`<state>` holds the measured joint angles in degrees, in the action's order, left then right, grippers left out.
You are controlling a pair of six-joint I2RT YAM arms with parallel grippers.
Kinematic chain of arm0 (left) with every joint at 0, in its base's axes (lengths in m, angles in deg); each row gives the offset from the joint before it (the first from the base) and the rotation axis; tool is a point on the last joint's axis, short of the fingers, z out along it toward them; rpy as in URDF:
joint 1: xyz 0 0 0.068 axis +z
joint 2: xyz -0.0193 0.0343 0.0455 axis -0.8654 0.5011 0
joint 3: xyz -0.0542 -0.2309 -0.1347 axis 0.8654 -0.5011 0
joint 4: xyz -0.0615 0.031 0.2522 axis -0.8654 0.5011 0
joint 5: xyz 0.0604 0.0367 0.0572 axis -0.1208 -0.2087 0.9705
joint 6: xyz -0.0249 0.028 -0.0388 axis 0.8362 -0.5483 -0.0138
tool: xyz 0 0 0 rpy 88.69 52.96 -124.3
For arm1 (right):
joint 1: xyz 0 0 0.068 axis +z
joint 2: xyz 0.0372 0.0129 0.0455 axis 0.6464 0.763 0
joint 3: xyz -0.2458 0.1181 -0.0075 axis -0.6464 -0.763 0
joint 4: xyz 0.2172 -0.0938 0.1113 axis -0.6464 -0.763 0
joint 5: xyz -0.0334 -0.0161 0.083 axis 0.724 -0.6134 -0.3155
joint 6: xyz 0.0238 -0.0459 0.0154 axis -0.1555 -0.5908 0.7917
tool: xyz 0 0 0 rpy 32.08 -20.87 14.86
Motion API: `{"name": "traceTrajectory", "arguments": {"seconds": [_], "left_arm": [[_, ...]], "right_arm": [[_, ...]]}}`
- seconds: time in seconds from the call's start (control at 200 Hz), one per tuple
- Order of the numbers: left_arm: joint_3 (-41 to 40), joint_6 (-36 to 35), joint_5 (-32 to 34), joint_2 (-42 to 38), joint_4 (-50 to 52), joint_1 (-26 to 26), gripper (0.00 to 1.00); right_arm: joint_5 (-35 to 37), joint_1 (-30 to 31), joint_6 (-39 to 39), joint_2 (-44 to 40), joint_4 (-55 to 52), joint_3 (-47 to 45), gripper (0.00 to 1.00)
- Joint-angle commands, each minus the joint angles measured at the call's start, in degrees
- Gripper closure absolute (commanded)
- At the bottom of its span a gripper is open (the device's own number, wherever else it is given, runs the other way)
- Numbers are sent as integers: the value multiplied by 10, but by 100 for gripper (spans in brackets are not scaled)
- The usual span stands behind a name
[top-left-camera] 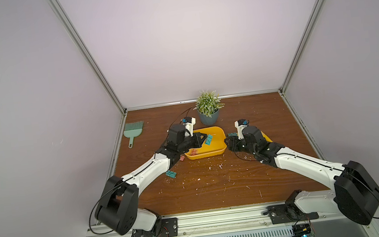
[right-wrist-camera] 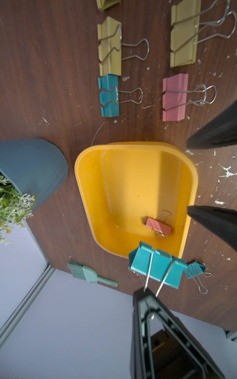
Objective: Take out the binder clips from the storage box
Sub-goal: Pick up the binder clip from the storage box, then place the binder clip at the center of the board.
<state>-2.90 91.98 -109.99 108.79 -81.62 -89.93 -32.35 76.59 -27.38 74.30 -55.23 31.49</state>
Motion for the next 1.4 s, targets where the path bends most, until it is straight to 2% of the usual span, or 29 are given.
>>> {"name": "traceTrajectory", "arguments": {"seconds": [0.0, 0.115, 0.275, 0.355, 0.43, 0.545, 0.721, 0.841, 1.011, 1.211, 1.396], "left_arm": [[-91, 132, 118, -91, -127, -7, 100], [-183, 198, 229, -202, -110, -29, 100], [-246, 279, 434, -351, 14, -120, 100], [-268, 337, 505, -397, 72, -159, 100], [-270, 393, 547, -409, 135, -184, 100], [-264, 462, 551, -377, 187, -190, 100], [-237, 546, 511, -268, 227, -191, 100], [-223, 605, 513, -218, 262, -191, 100], [-220, 606, 518, -181, 229, -190, 100], [-207, 617, 533, -145, 234, -191, 100], [-205, 614, 527, -118, 224, -191, 89]], "right_arm": [[-12, 10, 24, -26, 37, 13, 50], [2, 37, 28, -25, 39, 15, 50], [33, 70, 35, -27, 41, 14, 50], [50, 83, 42, -27, 46, 11, 50], [63, 96, 46, -27, 57, 7, 50], [71, 107, 49, -20, 63, 9, 50], [71, 112, 48, -6, 61, 18, 50], [76, 113, 48, -3, 60, 19, 50], [84, 112, 42, -2, 60, 17, 49], [84, 111, 35, 5, 58, 21, 49], [87, 112, 33, 5, 55, 21, 49]]}}
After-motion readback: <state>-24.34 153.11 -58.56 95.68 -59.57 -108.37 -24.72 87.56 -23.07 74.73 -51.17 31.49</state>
